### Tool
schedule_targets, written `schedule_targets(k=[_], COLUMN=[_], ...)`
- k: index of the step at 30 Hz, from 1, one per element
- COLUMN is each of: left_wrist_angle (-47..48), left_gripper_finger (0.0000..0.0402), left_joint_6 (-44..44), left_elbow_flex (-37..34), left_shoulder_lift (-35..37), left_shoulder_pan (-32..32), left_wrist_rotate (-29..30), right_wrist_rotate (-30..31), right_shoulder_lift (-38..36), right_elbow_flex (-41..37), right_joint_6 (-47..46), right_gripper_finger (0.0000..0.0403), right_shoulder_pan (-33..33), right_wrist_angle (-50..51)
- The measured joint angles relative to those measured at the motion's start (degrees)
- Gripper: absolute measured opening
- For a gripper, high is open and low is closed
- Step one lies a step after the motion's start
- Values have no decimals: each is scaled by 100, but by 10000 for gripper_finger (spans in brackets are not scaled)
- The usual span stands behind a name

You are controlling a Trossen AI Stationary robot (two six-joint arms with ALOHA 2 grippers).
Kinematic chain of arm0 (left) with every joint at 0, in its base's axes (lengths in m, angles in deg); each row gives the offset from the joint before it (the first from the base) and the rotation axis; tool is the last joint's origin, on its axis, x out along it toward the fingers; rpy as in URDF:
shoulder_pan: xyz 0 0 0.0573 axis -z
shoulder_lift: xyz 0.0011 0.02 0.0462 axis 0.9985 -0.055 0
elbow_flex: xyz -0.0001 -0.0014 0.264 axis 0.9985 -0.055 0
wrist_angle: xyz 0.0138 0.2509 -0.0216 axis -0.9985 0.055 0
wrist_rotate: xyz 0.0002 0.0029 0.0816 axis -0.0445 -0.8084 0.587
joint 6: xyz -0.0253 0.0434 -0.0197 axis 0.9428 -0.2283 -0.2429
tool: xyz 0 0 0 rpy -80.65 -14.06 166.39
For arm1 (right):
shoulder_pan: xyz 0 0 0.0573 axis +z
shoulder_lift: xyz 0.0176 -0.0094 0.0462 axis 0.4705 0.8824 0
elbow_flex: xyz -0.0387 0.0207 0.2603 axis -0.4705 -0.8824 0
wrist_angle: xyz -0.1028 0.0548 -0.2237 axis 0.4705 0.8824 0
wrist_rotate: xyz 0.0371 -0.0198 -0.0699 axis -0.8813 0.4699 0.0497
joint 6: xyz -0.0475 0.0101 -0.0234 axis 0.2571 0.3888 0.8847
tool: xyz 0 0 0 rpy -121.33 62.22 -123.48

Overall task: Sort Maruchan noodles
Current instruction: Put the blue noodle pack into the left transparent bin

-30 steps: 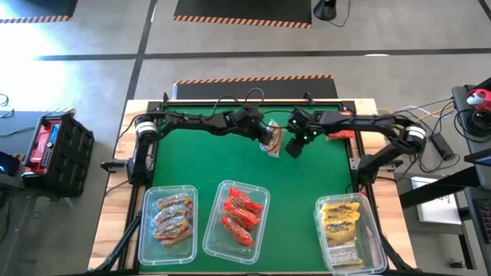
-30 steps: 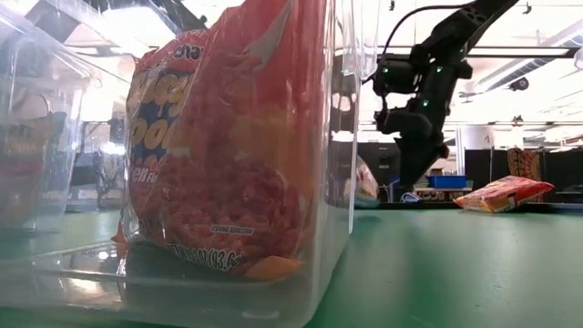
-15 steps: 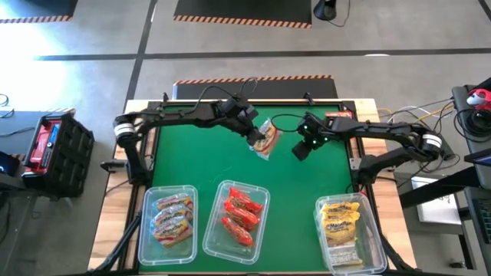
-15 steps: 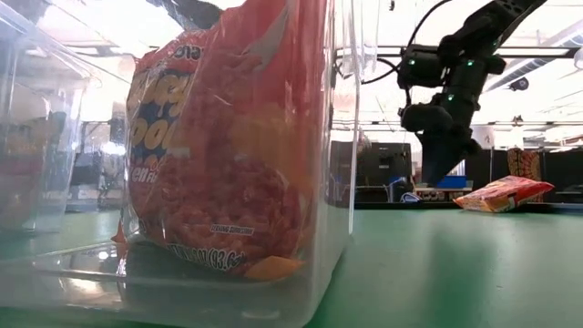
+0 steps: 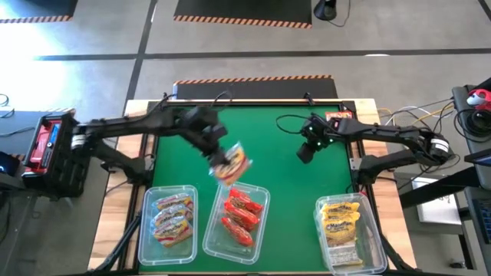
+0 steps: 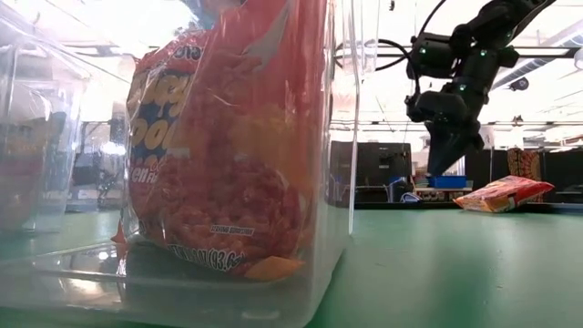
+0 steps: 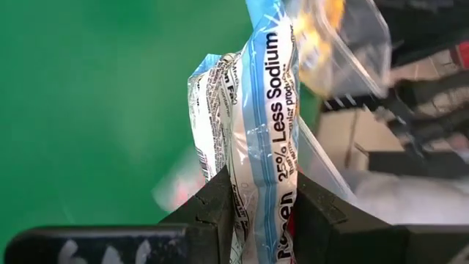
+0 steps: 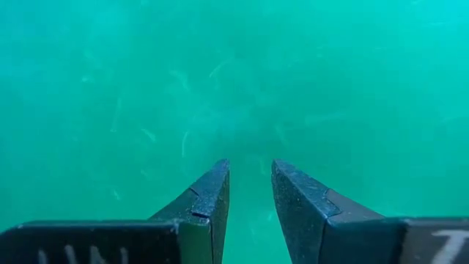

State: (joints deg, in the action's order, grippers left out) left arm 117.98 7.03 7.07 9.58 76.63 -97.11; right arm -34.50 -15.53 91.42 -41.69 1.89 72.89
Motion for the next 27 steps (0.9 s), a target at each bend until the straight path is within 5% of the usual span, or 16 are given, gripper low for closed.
schedule_targets(k=[9,19,27], left_wrist_angle=[1480,2435,2384], left_gripper_finger=[80,80,80], left_joint_6=[1448,4058,3638], left_elbow_flex=[0,0,-3], left_shoulder_lift=[1184,1447,909], left_shoulder_pan=[2049,4212,4661], left_wrist_rotate=[326,1060,1067], right_wrist_rotate=[-234,-236,-214], right_shoulder_lift=[-34,-34,-34], right_elbow_flex=[-258,-451,-451], right_joint_6=[632,667,326], right_gripper_finger=[89,88,82], right_shoulder_pan=[4,6,6], right_wrist_angle=[-48,-54,-92])
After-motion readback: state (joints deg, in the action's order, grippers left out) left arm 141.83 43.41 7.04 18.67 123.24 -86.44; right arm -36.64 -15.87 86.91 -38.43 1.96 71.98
